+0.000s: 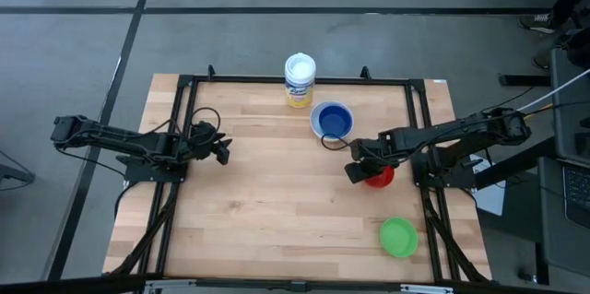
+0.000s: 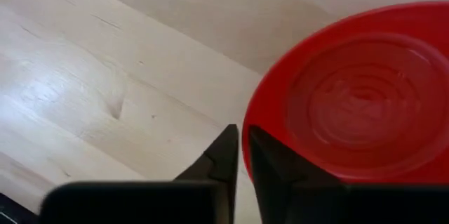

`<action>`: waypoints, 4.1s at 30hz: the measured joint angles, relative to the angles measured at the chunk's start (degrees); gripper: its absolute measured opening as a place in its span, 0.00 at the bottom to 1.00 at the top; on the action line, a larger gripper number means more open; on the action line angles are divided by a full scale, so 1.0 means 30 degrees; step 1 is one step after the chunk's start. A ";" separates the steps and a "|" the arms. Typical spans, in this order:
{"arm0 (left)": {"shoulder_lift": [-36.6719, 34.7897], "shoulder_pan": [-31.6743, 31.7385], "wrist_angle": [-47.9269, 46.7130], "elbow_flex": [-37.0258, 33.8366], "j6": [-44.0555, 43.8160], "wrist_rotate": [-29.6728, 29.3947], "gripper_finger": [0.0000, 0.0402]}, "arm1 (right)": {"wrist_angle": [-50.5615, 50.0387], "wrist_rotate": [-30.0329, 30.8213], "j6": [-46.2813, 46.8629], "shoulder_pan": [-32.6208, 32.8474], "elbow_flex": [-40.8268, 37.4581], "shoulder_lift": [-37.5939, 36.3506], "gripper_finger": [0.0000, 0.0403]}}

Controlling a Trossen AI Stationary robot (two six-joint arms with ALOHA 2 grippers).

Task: Nest bowls inside each other
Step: Stack the red bowl on the blue bowl, then stack the green bowl on the red bowl

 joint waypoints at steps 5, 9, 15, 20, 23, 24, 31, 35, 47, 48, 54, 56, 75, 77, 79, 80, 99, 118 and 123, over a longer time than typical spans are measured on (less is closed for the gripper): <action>0.0003 -0.0006 -0.0007 0.0004 0.0022 -0.0023 0.43 | 0.0320 -0.0345 -0.0433 0.0000 0.0006 0.0000 0.06; 0.0005 -0.0006 -0.0007 0.0001 0.0134 -0.0038 0.43 | 0.0322 -0.0408 -0.0492 0.0000 0.0007 0.0000 0.13; 0.0003 -0.0006 -0.0044 0.0005 0.0175 -0.0176 0.43 | 0.0332 -0.0167 -0.0465 0.0000 -0.0207 0.0000 0.26; -0.0001 -0.0005 -0.0082 0.0000 0.0172 -0.0229 0.43 | 0.0847 -0.0858 -0.0098 0.0000 -0.1160 0.0000 0.22; -0.0001 -0.0006 -0.0160 0.0004 0.0171 -0.0234 0.43 | 0.1871 -0.1487 0.0218 0.0000 -0.1721 -0.0045 0.11; -0.0001 0.0001 -0.0181 0.0007 0.0168 -0.0234 0.43 | 0.1946 -0.1501 0.0337 0.0000 -0.1749 -0.0062 0.06; 0.0006 0.0001 -0.0291 0.0000 0.0153 -0.0234 0.43 | 0.2086 -0.0204 -0.0485 -0.0567 -0.0549 0.0015 0.01; 0.0004 -0.0006 -0.0289 0.0005 0.0148 -0.0234 0.43 | 0.2014 0.0650 -0.2036 -0.1580 0.1528 0.0015 0.01; 0.0005 -0.0006 -0.0284 0.0000 0.0103 -0.0302 0.43 | -0.0637 0.0780 -0.7422 -0.5563 0.7073 0.0812 0.00; -0.0001 -0.0006 -0.0284 0.0000 0.0102 -0.0323 0.43 | -0.0707 0.0530 -0.7872 -0.5888 0.7283 0.1057 0.00; 0.0006 -0.0006 -0.0260 0.0003 0.0102 -0.0351 0.43 | -0.0822 -0.0903 -1.0493 -0.7365 0.8181 0.3342 0.00; -0.0001 -0.0006 -0.0225 0.0000 0.0056 -0.0358 0.43 | -0.0914 -0.1059 -1.1286 -0.7631 0.8516 0.4319 0.00; -0.0001 0.0001 -0.0124 0.0000 0.0000 -0.0497 0.43 | -0.5173 -0.1757 -1.6099 -0.9406 1.3296 0.8072 0.00; 0.0000 -0.0005 -0.0124 0.0000 0.0107 -0.0497 0.43 | -0.5573 -0.1784 -1.6368 -0.9391 1.3296 0.8072 0.00; 0.0002 -0.0002 -0.0138 0.0004 0.0135 -0.0497 0.43 | -0.5751 -0.1777 -1.6503 -0.9398 1.3296 0.8072 0.00; -0.0001 0.0001 -0.0138 0.0000 0.0152 -0.0497 0.43 | -0.5782 -0.1775 -1.6556 -0.9401 1.3296 0.8072 0.00; 0.0004 -0.0006 -0.0138 0.0000 0.0160 -0.0511 0.43 | -0.7219 -0.0535 -1.8612 -0.9311 1.3311 1.0134 0.00; 0.0006 0.0001 -0.0146 0.0000 0.0160 -0.0861 0.43 | -0.7612 -0.0400 -1.8977 -0.9735 1.3282 1.0163 0.43; 0.0002 -0.0003 -0.0146 0.0000 0.0158 -0.0863 0.43 | -0.7991 -0.0536 -1.8502 -0.9947 1.3877 1.0178 0.64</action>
